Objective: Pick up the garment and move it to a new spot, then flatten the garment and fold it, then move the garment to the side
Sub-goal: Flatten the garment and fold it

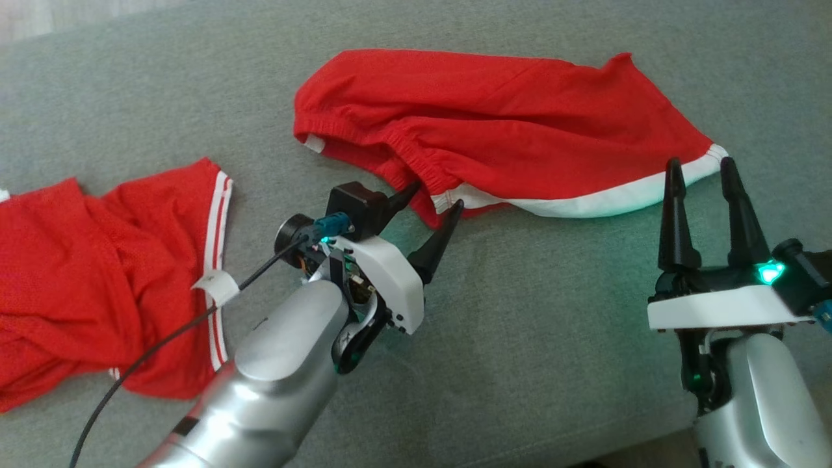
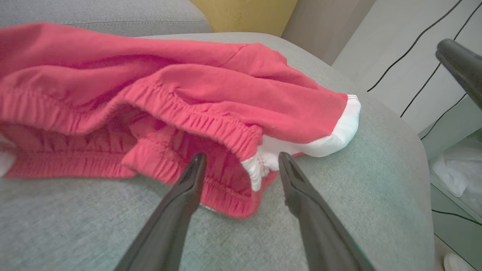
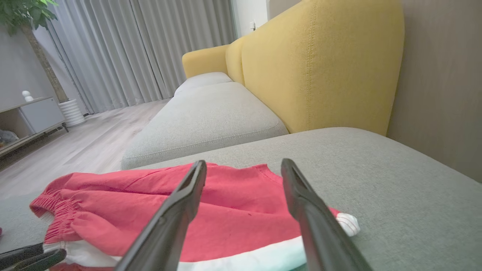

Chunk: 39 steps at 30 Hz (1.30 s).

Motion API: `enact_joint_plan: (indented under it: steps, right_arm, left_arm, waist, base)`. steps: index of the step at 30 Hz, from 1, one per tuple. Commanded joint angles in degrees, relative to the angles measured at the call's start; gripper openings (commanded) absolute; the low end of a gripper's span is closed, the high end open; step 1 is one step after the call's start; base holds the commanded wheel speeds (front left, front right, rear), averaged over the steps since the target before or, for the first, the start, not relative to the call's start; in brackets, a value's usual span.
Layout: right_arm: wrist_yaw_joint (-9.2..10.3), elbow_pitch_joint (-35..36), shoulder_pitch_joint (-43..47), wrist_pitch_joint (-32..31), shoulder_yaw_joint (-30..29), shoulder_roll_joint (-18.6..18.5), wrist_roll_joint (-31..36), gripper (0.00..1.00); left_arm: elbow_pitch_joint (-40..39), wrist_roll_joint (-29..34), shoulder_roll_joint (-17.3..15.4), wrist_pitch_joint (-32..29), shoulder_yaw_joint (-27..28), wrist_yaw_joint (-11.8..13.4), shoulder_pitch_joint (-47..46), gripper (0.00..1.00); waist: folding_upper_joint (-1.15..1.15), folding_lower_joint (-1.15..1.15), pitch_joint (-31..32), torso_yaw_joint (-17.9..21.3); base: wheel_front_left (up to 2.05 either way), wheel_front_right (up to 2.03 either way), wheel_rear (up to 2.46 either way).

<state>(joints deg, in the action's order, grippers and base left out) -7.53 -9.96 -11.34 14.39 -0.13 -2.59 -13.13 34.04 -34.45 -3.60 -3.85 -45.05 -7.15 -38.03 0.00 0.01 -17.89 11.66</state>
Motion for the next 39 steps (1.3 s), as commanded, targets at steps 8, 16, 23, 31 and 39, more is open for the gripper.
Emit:
enact_joint_plan:
  steps: [8,16,23,31,39]
  right_arm:
    - [0.04,1.75,-0.99,0.61,0.44,-0.29,-0.25,1.00]
    - [0.04,-0.60,-0.55,0.61,-1.94,-0.29,1.77,1.00]
    - [0.04,-9.03,-1.48,-0.06,-7.66,-0.29,4.20,1.00]
    - [0.04,-19.38,-5.74,-1.01,-12.45,-0.29,5.04,1.00]
    - [0.04,-27.45,-8.58,-0.32,-13.07,-0.29,6.02,1.00]
  left_arm:
    - [-1.30,-3.30,-1.55,4.36,-3.32,-0.34,-3.65,0.00]
    - [-2.87,-3.26,-3.54,8.56,-5.00,-0.34,-3.36,0.00]
    - [-5.53,-2.63,-5.37,9.52,-5.97,-0.25,-2.29,0.00]
    - [-8.76,-1.47,-6.94,9.30,-7.22,0.93,-0.96,0.00]
    - [-10.85,-1.14,-8.26,8.79,-7.86,1.99,0.13,0.00]
  waist:
    - [0.00,-0.01,0.37,0.06]
    - [0.00,-0.01,2.09,-2.48]
    - [0.00,-0.01,3.55,-4.82]
    - [0.00,-0.01,3.76,-5.86]
    - [0.00,-0.01,3.93,-6.28]
  base:
    - [0.00,0.00,0.00]
    - [0.00,0.00,0.00]
    - [0.00,0.00,0.00]
    - [0.00,0.00,0.00]
    - [0.00,0.00,0.00]
